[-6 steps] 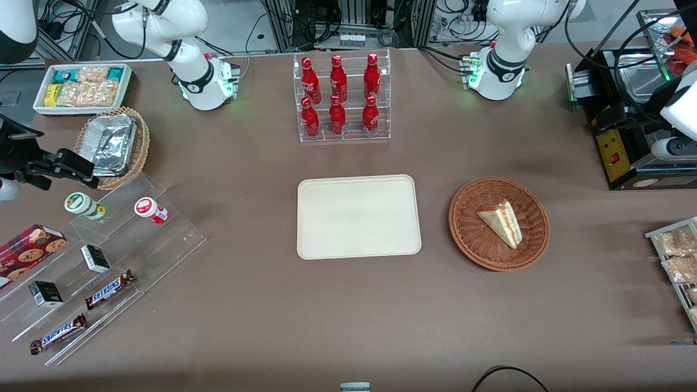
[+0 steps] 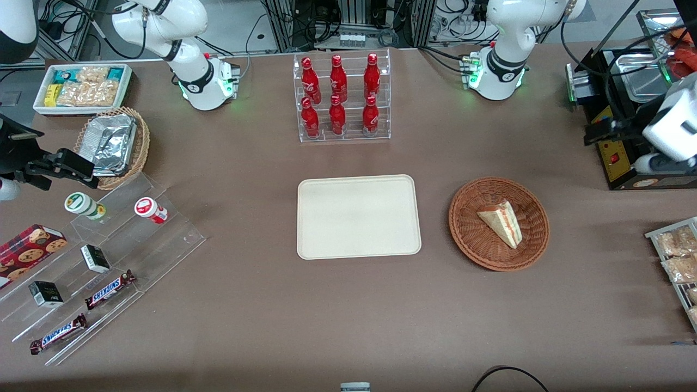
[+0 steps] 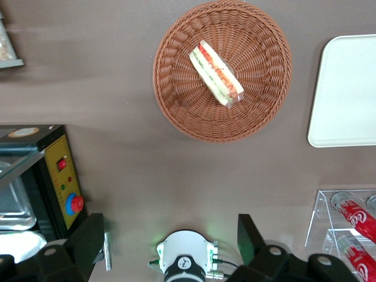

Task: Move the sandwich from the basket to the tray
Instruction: 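Move the left gripper over the wicker basket toward the sandwich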

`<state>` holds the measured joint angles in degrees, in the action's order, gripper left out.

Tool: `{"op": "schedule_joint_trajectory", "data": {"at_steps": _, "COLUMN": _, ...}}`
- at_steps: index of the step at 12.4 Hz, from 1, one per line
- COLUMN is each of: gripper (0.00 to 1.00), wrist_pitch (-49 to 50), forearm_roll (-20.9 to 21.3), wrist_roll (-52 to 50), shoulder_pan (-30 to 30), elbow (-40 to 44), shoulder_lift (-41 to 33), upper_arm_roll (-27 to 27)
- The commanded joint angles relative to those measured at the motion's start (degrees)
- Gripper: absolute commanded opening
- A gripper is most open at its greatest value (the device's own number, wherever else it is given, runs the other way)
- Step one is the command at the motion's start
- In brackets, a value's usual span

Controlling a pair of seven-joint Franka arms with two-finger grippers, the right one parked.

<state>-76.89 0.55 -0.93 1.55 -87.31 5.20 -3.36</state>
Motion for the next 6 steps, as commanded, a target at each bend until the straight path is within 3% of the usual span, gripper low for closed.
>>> {"op": "schedule_joint_trajectory", "data": {"at_steps": 1, "gripper": 1.0, "wrist_pitch": -6.7, "forearm_roll": 0.3, "wrist_roll": -1.2, "shoulder_pan": -1.6, "elbow": -6.1, "shoulder_lift": 0.9, "upper_arm_roll": 0.1}}
{"op": "schedule_joint_trajectory", "data": {"at_steps": 6, "gripper": 1.0, "wrist_pitch": -22.4, "forearm_roll": 0.4, "wrist_roll": -1.6, "shoulder_pan": -2.7, "elbow": -18.5, "shoulder_lift": 0.7, "upper_arm_roll": 0.0}}
